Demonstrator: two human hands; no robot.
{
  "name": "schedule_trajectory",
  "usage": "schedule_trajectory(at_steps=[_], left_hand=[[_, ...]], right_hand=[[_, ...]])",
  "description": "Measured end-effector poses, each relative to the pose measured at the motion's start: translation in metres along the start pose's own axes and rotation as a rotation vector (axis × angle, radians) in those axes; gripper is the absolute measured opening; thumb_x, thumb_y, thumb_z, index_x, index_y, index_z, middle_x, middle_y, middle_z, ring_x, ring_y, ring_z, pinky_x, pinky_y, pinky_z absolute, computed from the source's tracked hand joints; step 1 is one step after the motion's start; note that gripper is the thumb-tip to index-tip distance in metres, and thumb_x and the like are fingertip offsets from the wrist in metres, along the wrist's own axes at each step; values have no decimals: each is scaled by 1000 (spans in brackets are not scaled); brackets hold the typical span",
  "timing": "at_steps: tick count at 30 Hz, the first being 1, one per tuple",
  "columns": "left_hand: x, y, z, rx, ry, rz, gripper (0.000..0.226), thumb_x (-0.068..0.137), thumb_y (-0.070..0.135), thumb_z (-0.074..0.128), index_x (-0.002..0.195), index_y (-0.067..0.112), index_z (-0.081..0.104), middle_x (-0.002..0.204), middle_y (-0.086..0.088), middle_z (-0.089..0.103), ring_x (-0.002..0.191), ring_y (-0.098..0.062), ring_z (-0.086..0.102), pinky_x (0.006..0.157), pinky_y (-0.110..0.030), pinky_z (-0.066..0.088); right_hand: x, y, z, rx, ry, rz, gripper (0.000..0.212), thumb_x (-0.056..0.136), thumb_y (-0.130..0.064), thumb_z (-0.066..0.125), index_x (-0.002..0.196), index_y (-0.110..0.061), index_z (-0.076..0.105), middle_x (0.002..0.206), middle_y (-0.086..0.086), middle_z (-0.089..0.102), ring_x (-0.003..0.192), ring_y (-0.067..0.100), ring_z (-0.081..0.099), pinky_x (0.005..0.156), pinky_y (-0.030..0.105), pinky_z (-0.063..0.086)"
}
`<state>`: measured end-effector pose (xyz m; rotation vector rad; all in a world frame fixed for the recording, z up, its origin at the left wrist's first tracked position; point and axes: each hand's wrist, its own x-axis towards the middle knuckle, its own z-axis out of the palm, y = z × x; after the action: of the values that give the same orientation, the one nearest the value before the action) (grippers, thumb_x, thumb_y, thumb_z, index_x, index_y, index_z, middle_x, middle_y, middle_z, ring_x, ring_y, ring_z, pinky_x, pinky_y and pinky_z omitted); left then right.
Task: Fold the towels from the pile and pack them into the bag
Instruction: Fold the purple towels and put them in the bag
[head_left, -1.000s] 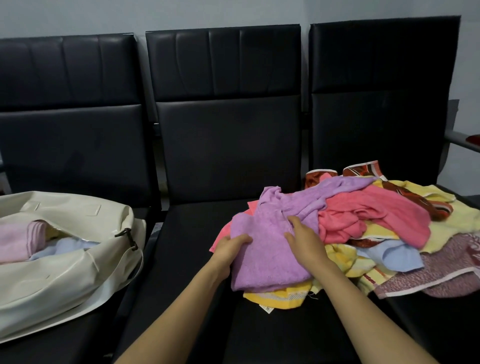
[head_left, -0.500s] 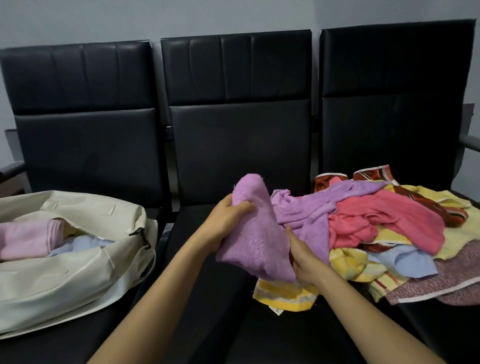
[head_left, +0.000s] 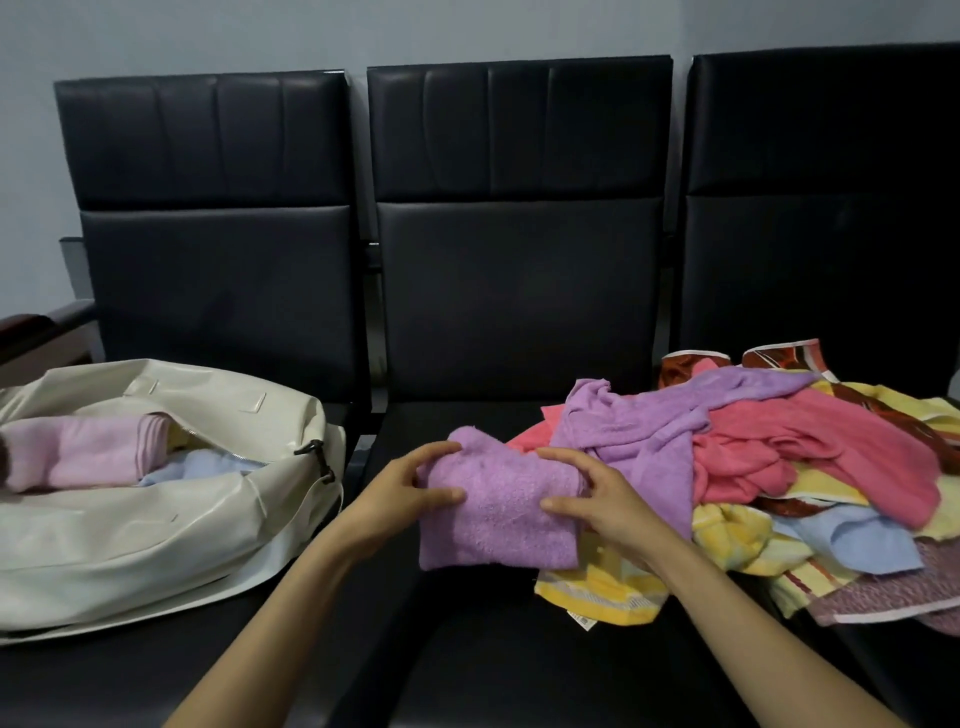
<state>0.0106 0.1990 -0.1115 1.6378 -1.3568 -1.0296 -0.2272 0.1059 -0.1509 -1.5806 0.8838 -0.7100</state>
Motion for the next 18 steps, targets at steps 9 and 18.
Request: schedule_trajectory(at_steps=[9, 18], left_hand=[[-7, -10, 18, 378, 121, 166, 84, 71, 11, 76, 142, 28, 35, 128, 4, 39, 115, -9, 39, 93, -19, 31], [-10, -11, 30, 720, 501, 313, 65, 76, 23, 78, 133, 13, 48, 117, -7, 49, 111, -22, 47, 85, -28, 40]], right_hand=[[-9, -17, 9, -712, 162, -109, 64, 78, -16, 72, 134, -33, 45, 126, -2, 39, 108, 13, 44, 92, 23, 39], [-11, -29, 25, -1058, 366, -211, 53, 87, 3, 49, 136, -18, 45, 123, 9, 47, 110, 22, 46, 77, 25, 37]])
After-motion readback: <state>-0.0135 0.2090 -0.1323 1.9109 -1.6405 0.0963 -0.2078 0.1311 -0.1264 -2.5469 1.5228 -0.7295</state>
